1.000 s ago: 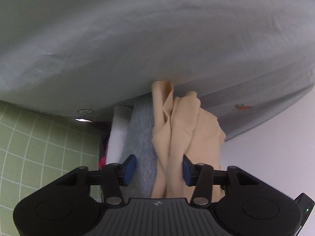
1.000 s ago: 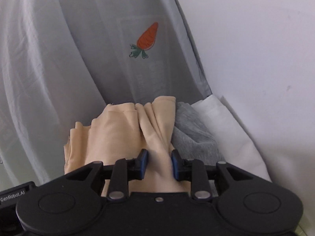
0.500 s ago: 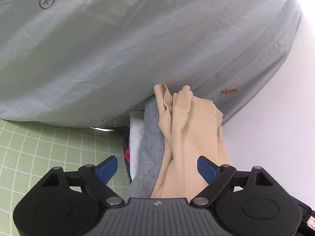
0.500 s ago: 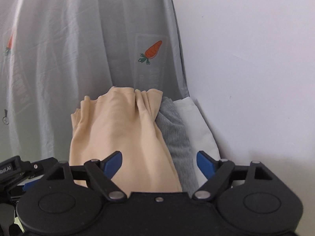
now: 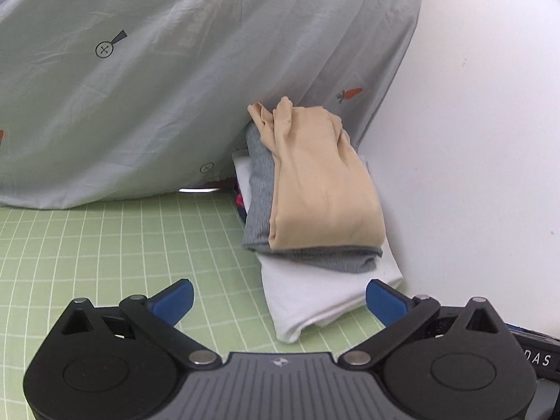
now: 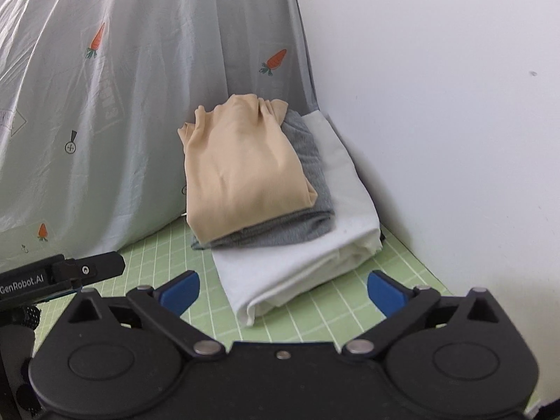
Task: Fold clothes
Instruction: 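Open both grippers and release the shirt on the stack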
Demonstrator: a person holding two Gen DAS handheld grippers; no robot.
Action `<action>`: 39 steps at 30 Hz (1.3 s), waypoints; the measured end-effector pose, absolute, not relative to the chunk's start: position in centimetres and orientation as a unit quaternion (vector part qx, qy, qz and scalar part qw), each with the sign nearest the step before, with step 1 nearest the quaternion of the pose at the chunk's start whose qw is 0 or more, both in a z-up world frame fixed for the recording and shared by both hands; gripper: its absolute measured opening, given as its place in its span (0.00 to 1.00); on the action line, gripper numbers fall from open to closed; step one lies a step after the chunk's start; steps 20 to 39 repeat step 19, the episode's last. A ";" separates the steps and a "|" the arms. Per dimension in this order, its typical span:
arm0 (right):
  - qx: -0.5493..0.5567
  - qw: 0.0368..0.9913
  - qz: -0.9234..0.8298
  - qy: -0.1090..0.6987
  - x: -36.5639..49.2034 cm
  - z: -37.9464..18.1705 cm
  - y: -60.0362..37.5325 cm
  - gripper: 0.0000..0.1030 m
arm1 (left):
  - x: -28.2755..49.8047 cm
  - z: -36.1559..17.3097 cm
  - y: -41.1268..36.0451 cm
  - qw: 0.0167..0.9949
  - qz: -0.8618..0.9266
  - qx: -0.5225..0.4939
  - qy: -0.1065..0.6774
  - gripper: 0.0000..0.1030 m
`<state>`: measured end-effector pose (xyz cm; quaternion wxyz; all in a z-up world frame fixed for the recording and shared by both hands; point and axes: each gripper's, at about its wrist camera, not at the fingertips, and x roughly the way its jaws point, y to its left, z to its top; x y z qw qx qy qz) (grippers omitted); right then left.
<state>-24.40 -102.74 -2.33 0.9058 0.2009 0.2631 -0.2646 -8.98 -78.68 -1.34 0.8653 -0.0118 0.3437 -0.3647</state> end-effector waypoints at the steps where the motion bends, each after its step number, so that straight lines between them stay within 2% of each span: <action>1: 0.198 0.904 -0.269 0.267 -25.2 -2.6 -102.2 1.00 | -9.8 -1.6 -78.3 0.865 -0.364 -0.004 0.345 1.00; 9: 0.196 0.895 -0.276 0.290 -29.9 -4.5 -100.0 1.00 | -14.6 -3.1 -77.2 0.860 -0.357 0.040 0.362 1.00; 19: 0.193 0.900 -0.266 0.287 -31.3 -4.3 -99.0 1.00 | -17.1 -2.5 -76.6 0.861 -0.371 0.041 0.346 1.00; 39: 0.193 0.900 -0.266 0.287 -31.3 -4.3 -99.0 1.00 | -17.1 -2.5 -76.6 0.861 -0.371 0.041 0.346 1.00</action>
